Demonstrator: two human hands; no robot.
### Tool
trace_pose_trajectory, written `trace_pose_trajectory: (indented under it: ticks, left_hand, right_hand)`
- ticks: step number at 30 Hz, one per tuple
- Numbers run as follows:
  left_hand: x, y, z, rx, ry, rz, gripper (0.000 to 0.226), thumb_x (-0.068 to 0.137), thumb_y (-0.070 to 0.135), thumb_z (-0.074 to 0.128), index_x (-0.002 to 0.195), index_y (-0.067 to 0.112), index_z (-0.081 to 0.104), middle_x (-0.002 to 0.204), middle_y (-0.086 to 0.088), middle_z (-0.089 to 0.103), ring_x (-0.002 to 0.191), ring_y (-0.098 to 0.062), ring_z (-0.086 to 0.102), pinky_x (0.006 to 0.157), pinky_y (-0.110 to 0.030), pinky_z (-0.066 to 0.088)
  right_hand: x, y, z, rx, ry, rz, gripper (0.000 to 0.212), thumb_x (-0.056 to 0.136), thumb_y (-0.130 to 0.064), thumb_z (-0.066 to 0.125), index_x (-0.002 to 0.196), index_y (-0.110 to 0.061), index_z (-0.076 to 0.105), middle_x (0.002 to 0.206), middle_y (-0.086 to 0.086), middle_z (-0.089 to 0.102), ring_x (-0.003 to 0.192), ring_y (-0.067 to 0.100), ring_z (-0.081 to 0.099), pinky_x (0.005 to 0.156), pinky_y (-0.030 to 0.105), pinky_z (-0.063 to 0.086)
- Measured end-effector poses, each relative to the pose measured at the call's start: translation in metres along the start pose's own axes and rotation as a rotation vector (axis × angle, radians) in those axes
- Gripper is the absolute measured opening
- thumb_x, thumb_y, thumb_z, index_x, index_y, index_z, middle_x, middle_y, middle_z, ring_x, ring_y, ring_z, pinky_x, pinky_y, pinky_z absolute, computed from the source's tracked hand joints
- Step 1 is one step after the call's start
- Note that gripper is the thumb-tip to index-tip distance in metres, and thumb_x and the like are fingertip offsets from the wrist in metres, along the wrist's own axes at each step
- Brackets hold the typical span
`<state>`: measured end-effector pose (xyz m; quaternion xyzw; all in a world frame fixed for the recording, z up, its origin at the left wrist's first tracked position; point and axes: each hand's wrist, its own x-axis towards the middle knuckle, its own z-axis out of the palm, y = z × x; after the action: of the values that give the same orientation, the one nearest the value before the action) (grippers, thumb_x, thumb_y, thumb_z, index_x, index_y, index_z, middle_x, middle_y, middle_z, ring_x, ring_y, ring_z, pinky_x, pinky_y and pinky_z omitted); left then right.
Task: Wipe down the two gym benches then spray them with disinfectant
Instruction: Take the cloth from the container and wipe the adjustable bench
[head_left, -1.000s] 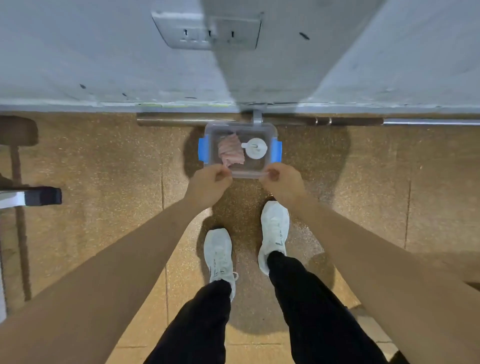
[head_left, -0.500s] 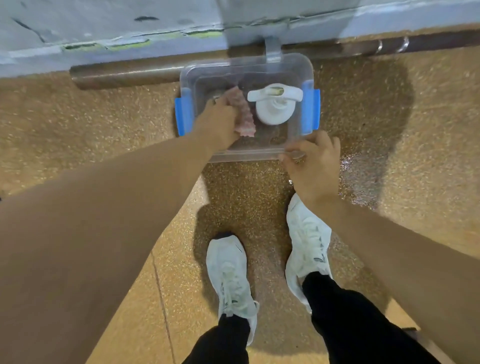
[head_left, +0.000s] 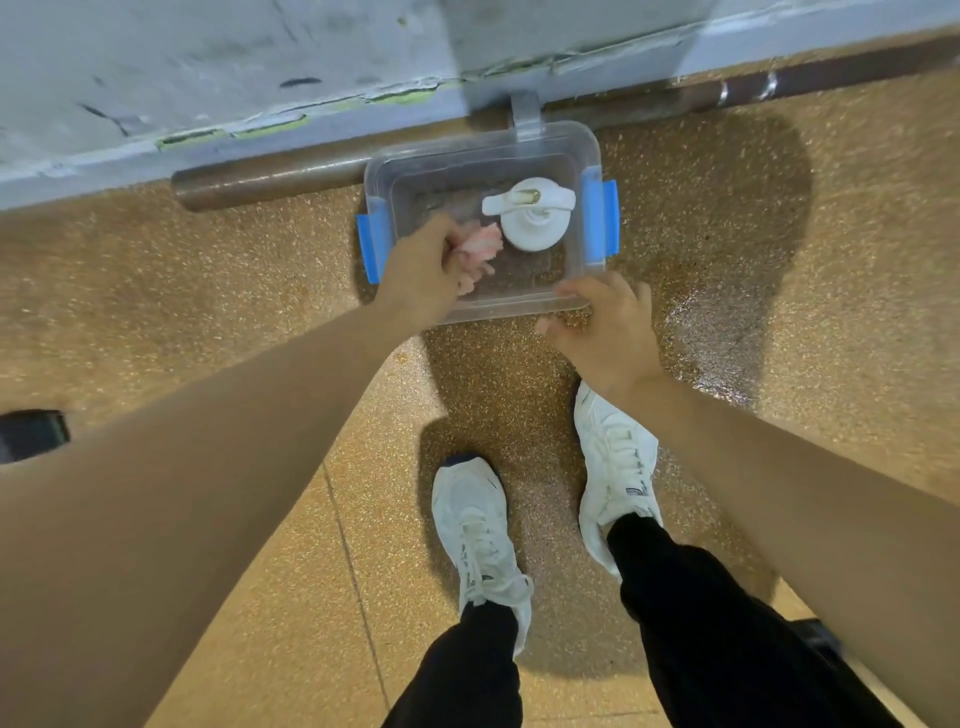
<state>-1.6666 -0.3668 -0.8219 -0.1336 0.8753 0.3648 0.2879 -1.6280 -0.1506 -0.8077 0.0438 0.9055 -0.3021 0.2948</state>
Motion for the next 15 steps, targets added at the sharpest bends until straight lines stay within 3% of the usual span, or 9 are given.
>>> trace_pose_trajectory:
  ticks: [3, 6, 9, 12, 15]
  left_hand:
    - [-0.041, 0.020, -0.012, -0.124, 0.013, 0.011, 0.005, 0.107, 0.012, 0.048, 0.106, 0.013, 0.053, 0.092, 0.019, 0.060, 0.074, 0.012, 0.062, 0.069, -0.010, 0.051]
    - [-0.097, 0.059, -0.033, -0.270, -0.011, 0.076, 0.013, 0.108, 0.009, 0.045, 0.107, 0.012, 0.057, 0.090, 0.012, 0.061, 0.074, 0.007, 0.060, 0.071, -0.026, 0.053]
    - [-0.152, 0.101, -0.058, -0.414, -0.065, 0.060, 0.018, 0.107, 0.003, 0.043, 0.105, 0.011, 0.059, 0.086, 0.011, 0.061, 0.074, 0.008, 0.060, 0.067, -0.011, 0.046]
    - [-0.202, 0.132, -0.084, -0.474, -0.148, 0.074, 0.013, 0.102, 0.002, 0.054, 0.105, 0.011, 0.064, 0.083, 0.016, 0.064, 0.076, 0.006, 0.060, 0.067, -0.010, 0.047]
    - [-0.243, 0.151, -0.101, -0.416, -0.192, 0.108, 0.019, 0.094, 0.006, 0.072, 0.111, 0.006, 0.063, 0.092, 0.006, 0.064, 0.078, 0.003, 0.061, 0.067, -0.014, 0.048]
  right_hand:
    - [-0.020, -0.012, -0.015, 0.185, -0.058, 0.031, 0.064, 0.086, -0.036, 0.079, 0.143, -0.022, 0.054, 0.132, 0.003, 0.056, 0.125, 0.023, 0.049, 0.107, 0.031, 0.037]
    - [-0.059, -0.039, -0.041, 0.375, -0.071, 0.038, 0.066, 0.087, -0.024, 0.079, 0.146, -0.025, 0.049, 0.130, -0.004, 0.052, 0.120, 0.011, 0.049, 0.102, 0.027, 0.045]
    - [-0.102, -0.065, -0.062, 0.561, -0.073, -0.045, 0.062, 0.086, -0.007, 0.078, 0.142, -0.019, 0.053, 0.127, -0.013, 0.053, 0.118, 0.007, 0.053, 0.100, 0.019, 0.045]
    - [-0.144, -0.088, -0.088, 0.678, -0.065, -0.021, 0.031, 0.086, 0.002, 0.076, 0.111, -0.013, 0.069, 0.113, 0.001, 0.065, 0.096, -0.006, 0.061, 0.084, 0.012, 0.048]
    - [-0.188, -0.108, -0.120, 0.692, -0.067, 0.011, 0.008, 0.087, 0.000, 0.074, 0.087, -0.008, 0.070, 0.094, 0.003, 0.069, 0.077, -0.005, 0.061, 0.076, 0.016, 0.048]
